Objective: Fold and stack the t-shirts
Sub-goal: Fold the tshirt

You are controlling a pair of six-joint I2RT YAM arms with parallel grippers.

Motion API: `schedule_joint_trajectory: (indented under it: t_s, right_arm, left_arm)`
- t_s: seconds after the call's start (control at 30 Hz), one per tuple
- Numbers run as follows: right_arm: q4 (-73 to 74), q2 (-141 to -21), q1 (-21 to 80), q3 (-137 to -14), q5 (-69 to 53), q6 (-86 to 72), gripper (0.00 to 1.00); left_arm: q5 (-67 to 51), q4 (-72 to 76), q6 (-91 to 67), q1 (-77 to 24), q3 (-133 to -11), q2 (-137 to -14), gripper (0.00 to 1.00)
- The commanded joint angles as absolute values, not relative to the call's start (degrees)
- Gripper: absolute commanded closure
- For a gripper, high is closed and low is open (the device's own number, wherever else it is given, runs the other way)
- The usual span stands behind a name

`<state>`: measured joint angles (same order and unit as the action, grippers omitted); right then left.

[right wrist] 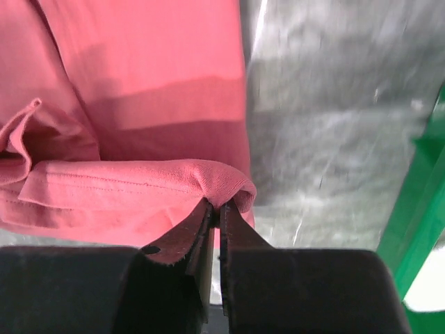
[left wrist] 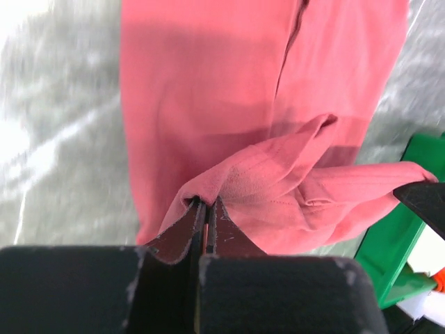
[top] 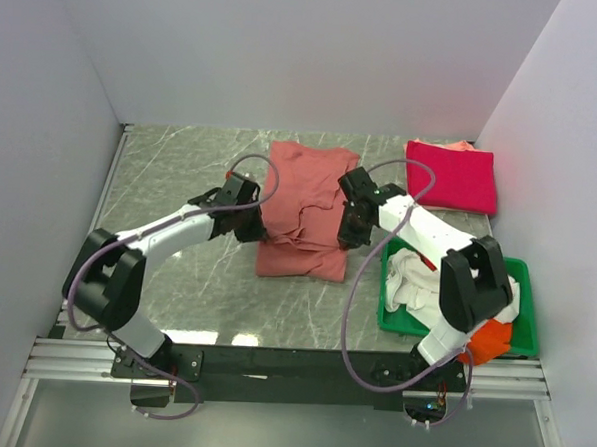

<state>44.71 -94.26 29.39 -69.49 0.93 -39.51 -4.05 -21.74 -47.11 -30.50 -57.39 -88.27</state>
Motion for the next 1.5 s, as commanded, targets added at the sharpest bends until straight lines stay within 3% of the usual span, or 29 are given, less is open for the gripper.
schedule_joint_trajectory:
  t_s: [0.0, 0.4, 0.8, 0.83, 0.87, 0.9, 0.93, 1.03, 1.1, 1.27, 1.47]
  right_arm:
    - [45.4, -98.4, 27.3, -76.1, 2.1, -35.6, 1.00]
    - [49.6, -113.5, 23.6, -92.1, 1.7, -31.6, 1.00]
    - [52.6, -120.7, 21.8, -100.3, 0.6, -30.5, 1.00]
    - [52.8, -121.0, 21.6, -101.0, 0.3, -30.3, 0.99]
    - [53.2, -121.5, 21.4, -101.8, 0.2, -30.3, 0.93]
    - [53.4, -121.9, 21.3, -103.4, -1.6, -30.1, 0.78]
    - [53.7, -122.1, 21.1, -104.5, -2.2, -29.9, 0.63]
    - [54.0, -121.5, 20.8, -107.6, -3.3, -30.1, 0.51]
    - [53.8, -119.8, 20.6, -108.4, -3.5, -30.4, 0.48]
    - [51.3, -114.4, 20.6, -102.8, -4.3, -31.3, 0.47]
    - [42.8, -101.5, 21.4, -82.6, -8.6, -33.9, 0.47]
  left_arm:
    - [-7.1, -18.0, -43.2, -28.1, -62.3, -91.8, 1.00]
    - [-10.9, -19.0, -38.7, -22.4, -75.2, -105.5, 1.00]
    - [-17.1, -22.2, -34.9, -19.6, -85.5, -116.0, 1.00]
    - [-17.4, -22.4, -35.0, -19.4, -86.2, -116.2, 0.98]
    - [-17.5, -22.4, -35.2, -19.2, -86.5, -116.3, 0.90]
    - [-17.4, -22.2, -35.9, -18.6, -86.6, -115.8, 0.85]
    - [-17.0, -22.1, -36.2, -18.4, -86.7, -115.3, 0.71]
    - [-16.2, -21.4, -37.3, -16.9, -87.0, -112.9, 0.44]
    - [-14.9, -21.5, -36.8, -16.1, -87.1, -110.5, 0.36]
    - [-14.1, -22.0, -34.0, -15.9, -83.4, -105.3, 0.30]
    - [-17.6, -21.6, -29.8, -15.9, -71.2, -98.1, 0.29]
